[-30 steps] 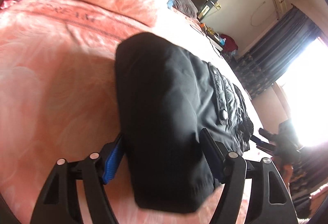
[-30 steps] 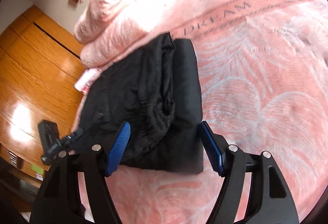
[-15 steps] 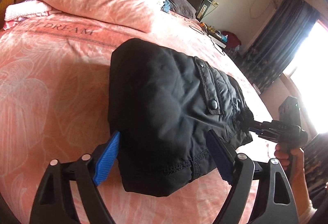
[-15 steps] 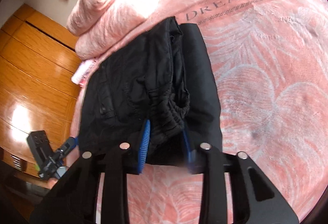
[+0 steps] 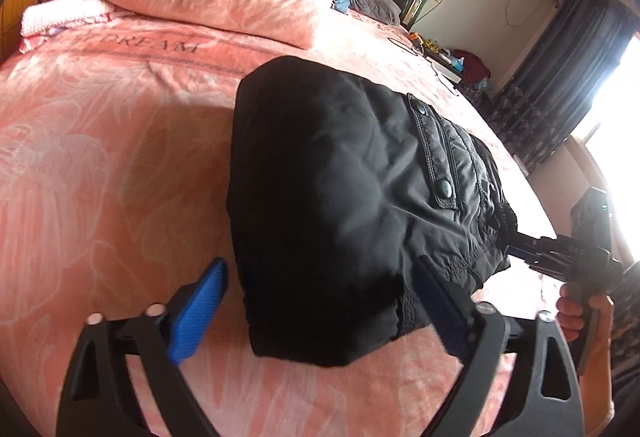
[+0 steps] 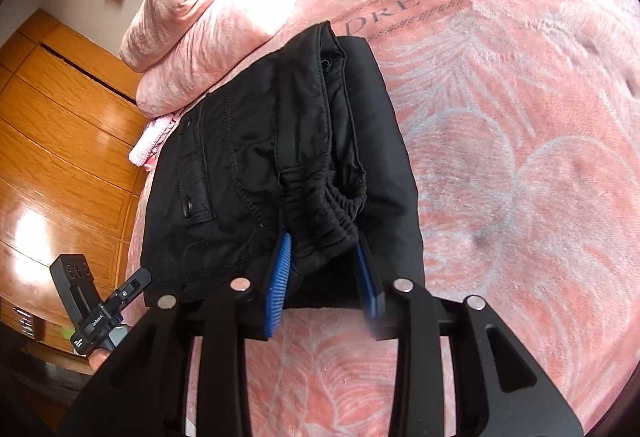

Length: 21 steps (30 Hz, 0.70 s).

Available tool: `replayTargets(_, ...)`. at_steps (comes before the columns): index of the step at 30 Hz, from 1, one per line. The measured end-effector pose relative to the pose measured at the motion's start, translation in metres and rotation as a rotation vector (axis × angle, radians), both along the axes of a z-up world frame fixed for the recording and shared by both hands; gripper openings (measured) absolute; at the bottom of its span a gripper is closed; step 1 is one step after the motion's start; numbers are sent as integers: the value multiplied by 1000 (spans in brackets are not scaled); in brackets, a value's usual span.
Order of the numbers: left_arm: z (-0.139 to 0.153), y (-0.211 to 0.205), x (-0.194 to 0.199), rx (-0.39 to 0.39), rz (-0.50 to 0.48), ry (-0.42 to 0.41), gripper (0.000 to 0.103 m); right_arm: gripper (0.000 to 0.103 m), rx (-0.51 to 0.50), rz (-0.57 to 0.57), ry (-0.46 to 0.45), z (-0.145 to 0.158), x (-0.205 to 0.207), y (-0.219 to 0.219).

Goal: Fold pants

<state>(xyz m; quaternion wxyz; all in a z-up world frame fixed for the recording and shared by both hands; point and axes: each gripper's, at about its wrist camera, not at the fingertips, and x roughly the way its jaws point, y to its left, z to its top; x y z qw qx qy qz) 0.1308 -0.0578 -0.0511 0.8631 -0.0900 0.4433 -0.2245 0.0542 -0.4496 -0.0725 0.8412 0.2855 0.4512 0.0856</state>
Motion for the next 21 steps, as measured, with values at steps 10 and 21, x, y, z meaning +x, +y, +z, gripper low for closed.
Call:
replayTargets(10, 22, -12, -44, 106, 32, 12, 99, 92, -368, -53, -36, 33, -66, 55)
replayTargets(21, 37, -18, -79, 228, 91, -56, 99, 100, -489, -75, -10, 48, -94, 84)
